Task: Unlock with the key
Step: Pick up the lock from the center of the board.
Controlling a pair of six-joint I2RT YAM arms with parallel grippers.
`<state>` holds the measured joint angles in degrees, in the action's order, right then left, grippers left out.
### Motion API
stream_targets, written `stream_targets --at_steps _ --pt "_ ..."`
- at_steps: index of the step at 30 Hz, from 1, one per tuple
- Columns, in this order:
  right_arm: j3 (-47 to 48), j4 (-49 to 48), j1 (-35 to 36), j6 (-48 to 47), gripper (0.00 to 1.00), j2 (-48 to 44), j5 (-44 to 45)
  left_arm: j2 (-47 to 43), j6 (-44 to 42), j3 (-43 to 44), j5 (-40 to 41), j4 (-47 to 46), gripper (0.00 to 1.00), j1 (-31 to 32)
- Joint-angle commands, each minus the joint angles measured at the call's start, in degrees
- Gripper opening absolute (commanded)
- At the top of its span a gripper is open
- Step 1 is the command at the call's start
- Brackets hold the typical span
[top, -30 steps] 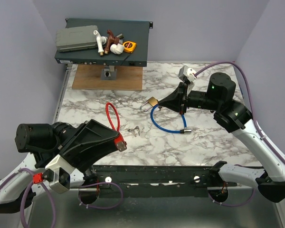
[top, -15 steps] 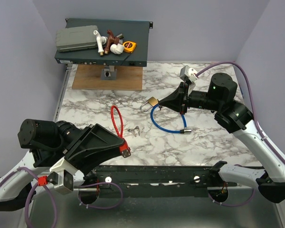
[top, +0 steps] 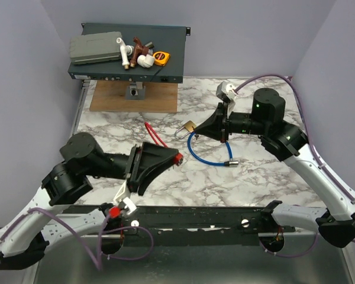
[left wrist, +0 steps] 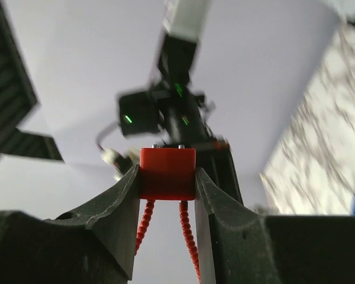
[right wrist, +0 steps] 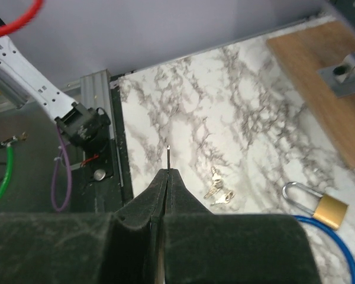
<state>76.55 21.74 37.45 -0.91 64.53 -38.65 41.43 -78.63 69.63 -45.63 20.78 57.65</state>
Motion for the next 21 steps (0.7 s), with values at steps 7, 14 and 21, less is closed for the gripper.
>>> stream_targets --at_steps 7,14,21 --pt "0.39 10.33 0.46 4.12 0.01 4.29 -11.91 -3.60 -13.85 -9.97 5.07 18.65 0.00 -18.49" --pt "8.79 21.20 5.02 -1.12 0.01 12.01 -6.19 -10.78 -10.23 -23.86 7.54 9.42 0.00 -18.82" --pt "19.10 29.75 8.56 -4.35 0.01 19.76 0.37 -13.21 -2.76 -36.25 10.15 -11.14 0.00 -20.28"
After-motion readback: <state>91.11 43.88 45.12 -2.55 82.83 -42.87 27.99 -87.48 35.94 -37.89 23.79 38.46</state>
